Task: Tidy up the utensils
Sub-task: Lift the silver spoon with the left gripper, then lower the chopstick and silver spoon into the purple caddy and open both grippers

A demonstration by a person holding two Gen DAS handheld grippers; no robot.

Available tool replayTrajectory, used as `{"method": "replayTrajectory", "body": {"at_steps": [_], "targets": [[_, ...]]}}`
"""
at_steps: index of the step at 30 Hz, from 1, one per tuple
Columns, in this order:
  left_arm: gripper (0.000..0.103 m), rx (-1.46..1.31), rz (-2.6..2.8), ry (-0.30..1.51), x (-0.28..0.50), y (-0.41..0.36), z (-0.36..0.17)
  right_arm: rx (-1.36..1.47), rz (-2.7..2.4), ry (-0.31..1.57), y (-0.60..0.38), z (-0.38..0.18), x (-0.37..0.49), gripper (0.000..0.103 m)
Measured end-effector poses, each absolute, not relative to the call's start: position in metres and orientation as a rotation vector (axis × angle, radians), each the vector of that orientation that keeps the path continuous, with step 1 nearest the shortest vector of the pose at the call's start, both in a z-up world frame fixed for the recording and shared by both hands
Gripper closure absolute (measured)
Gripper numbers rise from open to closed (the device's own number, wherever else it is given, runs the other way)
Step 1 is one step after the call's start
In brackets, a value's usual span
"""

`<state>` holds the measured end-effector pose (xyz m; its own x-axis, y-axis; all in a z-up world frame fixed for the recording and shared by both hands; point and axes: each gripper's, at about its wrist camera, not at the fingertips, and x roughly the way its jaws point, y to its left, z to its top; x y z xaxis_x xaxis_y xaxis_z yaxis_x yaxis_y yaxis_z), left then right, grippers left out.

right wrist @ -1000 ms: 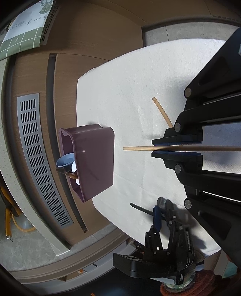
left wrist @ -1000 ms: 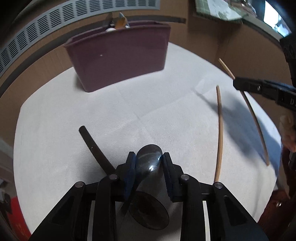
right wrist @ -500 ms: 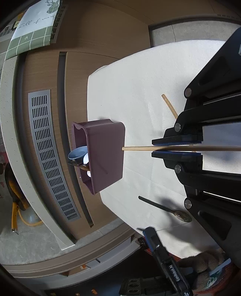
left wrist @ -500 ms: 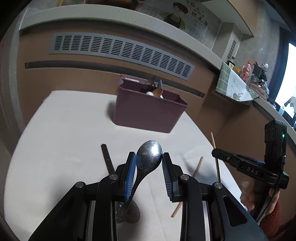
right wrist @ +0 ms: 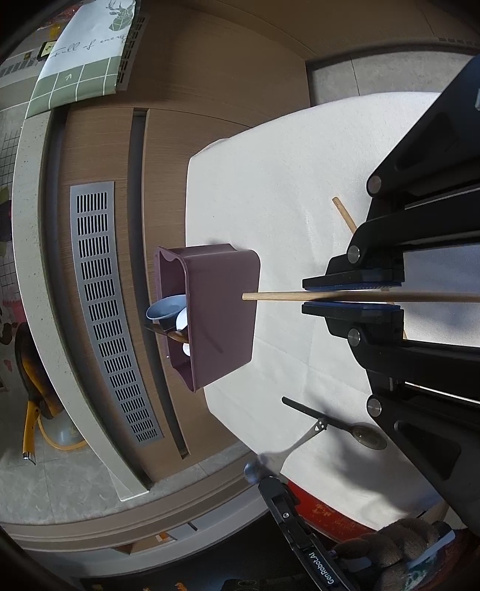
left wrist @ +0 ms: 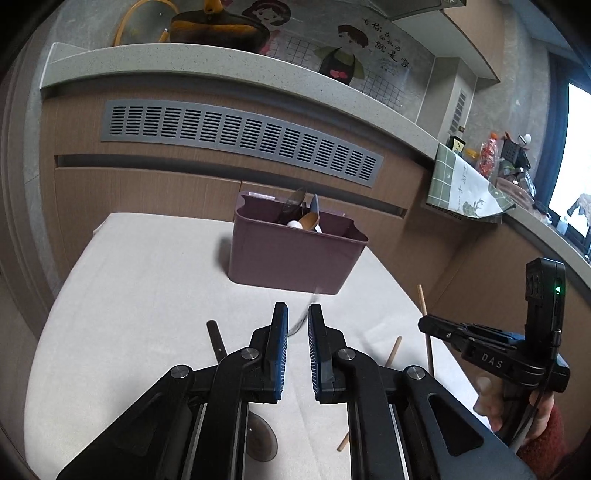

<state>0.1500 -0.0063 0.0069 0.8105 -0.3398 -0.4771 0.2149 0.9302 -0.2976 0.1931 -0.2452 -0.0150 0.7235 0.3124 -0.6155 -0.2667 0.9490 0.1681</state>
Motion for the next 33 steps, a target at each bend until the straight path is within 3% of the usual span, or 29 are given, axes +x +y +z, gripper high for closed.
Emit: {"method": "replayTrajectory", "body": {"at_steps": [8,12,16,23,27,33], "targets": [[0.091,-0.258,-0.281,0.584,0.157,0.008,-0.001,0.075,0.317,0.698,-0.246,-0.017,0.192,0.098],[0.068,-0.162,-0.547,0.66,0.18,-0.014,-0.02,0.085,0.312,0.698,-0.25,-0.017,0.191,0.098],[0.067,-0.015,-0.672,0.797,0.217,-0.039,-0.045,0.085,0.297,0.692,-0.258,-0.018,0.187,0.098],[0.067,-0.061,-0.63,1.001,0.256,-0.038,-0.083,0.136,0.254,0.706,-0.283,-0.026,0.186,0.098],[0.066,-0.133,-0.731,1.057,0.234,-0.034,-0.086,0.169,0.258,0.712,-0.291,-0.027,0.187,0.098],[0.066,0.166,-0.688,0.991,0.218,-0.079,-0.08,0.174,0.286,0.722,-0.284,-0.03,0.193,0.098]]}}
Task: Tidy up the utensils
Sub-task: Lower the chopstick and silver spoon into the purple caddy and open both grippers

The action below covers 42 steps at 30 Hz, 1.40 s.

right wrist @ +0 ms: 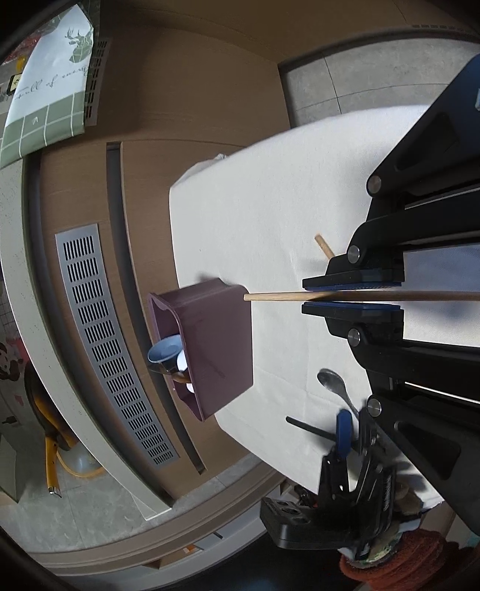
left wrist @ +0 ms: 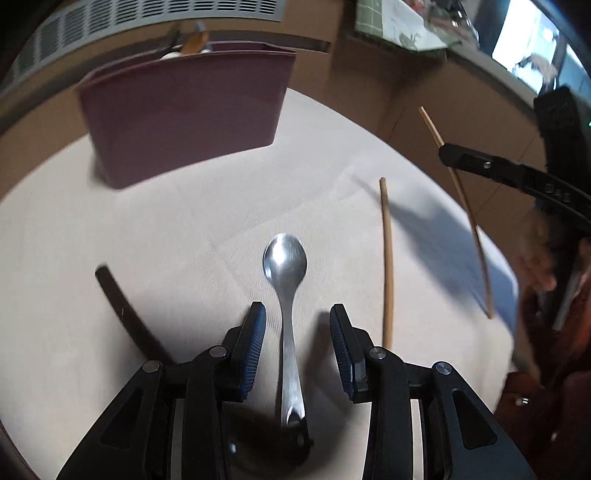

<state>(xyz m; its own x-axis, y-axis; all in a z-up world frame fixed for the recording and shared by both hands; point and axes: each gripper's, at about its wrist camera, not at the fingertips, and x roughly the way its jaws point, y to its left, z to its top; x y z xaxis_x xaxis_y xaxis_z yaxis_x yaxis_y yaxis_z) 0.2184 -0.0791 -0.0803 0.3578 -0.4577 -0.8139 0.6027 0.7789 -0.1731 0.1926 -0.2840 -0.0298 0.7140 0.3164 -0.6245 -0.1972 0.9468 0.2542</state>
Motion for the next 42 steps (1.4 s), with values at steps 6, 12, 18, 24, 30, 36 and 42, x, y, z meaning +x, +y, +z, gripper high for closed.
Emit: {"method": "replayTrajectory", "body": {"at_steps": [6,12,18,24,30,36,42], "targets": [[0.066,0.201,-0.601,1.019,0.243,-0.109,-0.079,0.145,0.281,0.708,-0.282,-0.026,0.184,0.098],[0.074,0.18,-0.461,0.958,0.228,-0.108,-0.077,0.125,0.266,0.67,-0.28,-0.019,0.183,0.098],[0.074,-0.05,-0.408,0.759,0.198,-0.067,-0.037,0.117,0.272,0.648,-0.277,-0.012,0.183,0.098],[0.074,-0.087,-0.374,0.607,0.188,-0.05,-0.006,0.132,0.281,0.639,-0.272,-0.008,0.185,0.098],[0.074,-0.15,-0.35,0.52,0.191,-0.039,0.011,0.118,0.284,0.622,-0.264,-0.002,0.191,0.098],[0.074,-0.207,-0.398,0.361,0.207,-0.025,0.076,0.07,0.302,0.421,-0.256,0.072,0.205,0.098],[0.074,-0.262,-0.436,0.193,0.254,-0.006,0.155,0.019,0.315,0.167,-0.239,0.176,0.24,0.098]]}}
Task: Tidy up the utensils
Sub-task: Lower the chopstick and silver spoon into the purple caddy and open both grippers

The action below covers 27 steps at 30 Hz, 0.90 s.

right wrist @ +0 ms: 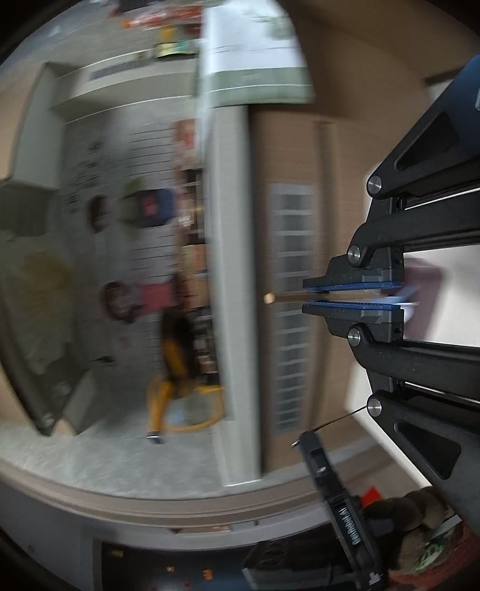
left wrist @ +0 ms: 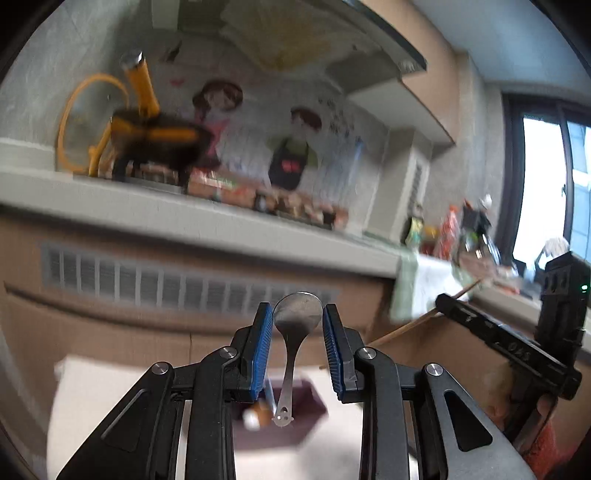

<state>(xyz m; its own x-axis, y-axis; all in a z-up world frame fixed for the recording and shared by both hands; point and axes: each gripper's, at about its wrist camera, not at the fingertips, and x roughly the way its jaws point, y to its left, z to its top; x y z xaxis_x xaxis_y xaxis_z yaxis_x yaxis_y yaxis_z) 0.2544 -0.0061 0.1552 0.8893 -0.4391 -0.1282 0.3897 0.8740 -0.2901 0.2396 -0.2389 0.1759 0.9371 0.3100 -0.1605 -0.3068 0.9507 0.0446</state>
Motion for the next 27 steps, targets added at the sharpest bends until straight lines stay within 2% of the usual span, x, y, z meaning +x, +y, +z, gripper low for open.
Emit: {"method": "replayTrajectory", "body": {"at_steps": [4,12,18,21,24,27], "targets": [[0.074,-0.306,-0.396,0.138,0.3,0.005,0.155,-0.014,0.313,0.161,-0.223,0.184,0.278,0.099],[0.074,-0.458,-0.354,0.329,0.372,0.018,0.082,-0.033,0.287,0.325,-0.215,0.127,0.333,0.1],[0.074,-0.424,-0.362,0.389,0.369,0.011,0.06,-0.055,0.263,0.406,-0.215,0.108,0.343,0.099],[0.069,-0.378,-0.375,0.447,0.368,0.002,0.05,-0.003,0.326,0.456,-0.219,0.1,0.341,0.097],[0.06,-0.369,-0.359,0.448,0.357,0.005,0.043,0.0,0.323,0.48,-0.221,0.091,0.332,0.093],[0.059,-0.393,-0.313,0.426,0.339,0.016,0.046,-0.048,0.278,0.492,-0.22,0.081,0.316,0.091]]}}
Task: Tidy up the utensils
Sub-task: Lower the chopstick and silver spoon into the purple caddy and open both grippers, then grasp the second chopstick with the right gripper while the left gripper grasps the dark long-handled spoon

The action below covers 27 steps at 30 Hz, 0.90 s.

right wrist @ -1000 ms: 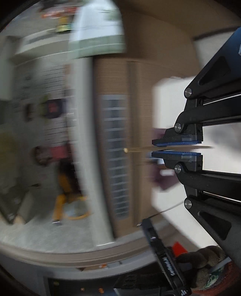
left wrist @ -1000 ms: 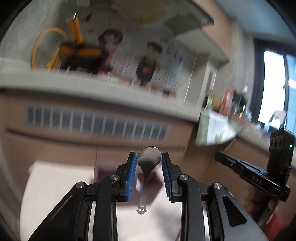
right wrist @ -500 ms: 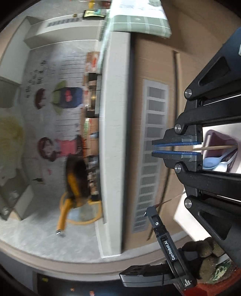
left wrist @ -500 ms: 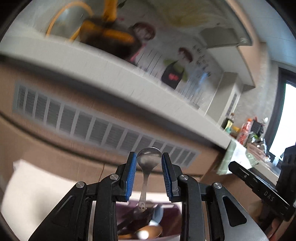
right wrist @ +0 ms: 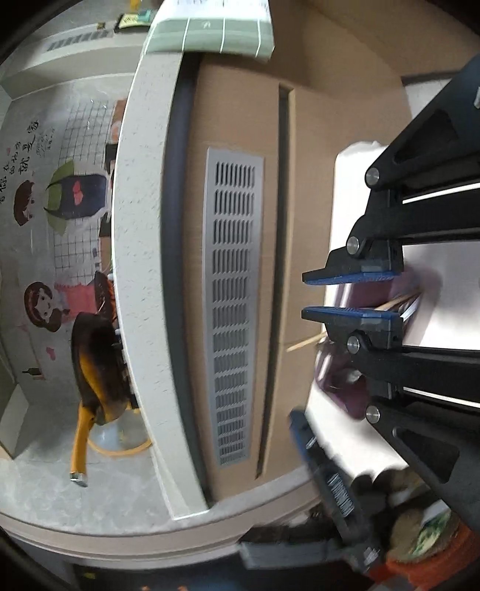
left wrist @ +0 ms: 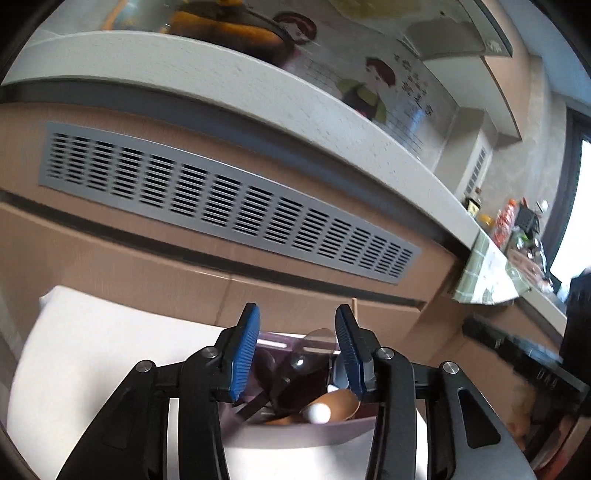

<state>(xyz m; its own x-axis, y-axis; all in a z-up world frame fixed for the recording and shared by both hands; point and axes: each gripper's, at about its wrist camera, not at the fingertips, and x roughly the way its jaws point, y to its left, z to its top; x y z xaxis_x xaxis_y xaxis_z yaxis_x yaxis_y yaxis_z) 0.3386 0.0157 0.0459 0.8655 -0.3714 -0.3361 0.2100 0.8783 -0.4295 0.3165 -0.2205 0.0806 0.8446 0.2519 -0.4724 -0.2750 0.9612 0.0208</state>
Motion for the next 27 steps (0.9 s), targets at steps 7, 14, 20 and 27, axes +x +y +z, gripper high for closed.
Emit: {"method": "replayTrajectory", "body": {"at_steps": [7,14,20,27], "targets": [[0.059,-0.3,-0.222,0.526,0.268,0.025,0.025,-0.08,0.35,0.727,-0.235,0.016,0.261,0.091],[0.059,-0.289,-0.195,0.699,0.19,0.023,-0.03,0.197,0.319,0.992,-0.275,-0.077,0.21,0.089],[0.059,-0.267,-0.152,0.763,0.157,0.029,-0.056,0.358,0.251,1.013,-0.291,-0.094,0.225,0.087],[0.059,-0.346,-0.119,0.795,0.159,0.05,-0.068,0.243,0.26,1.03,-0.243,-0.087,0.257,0.078]]}}
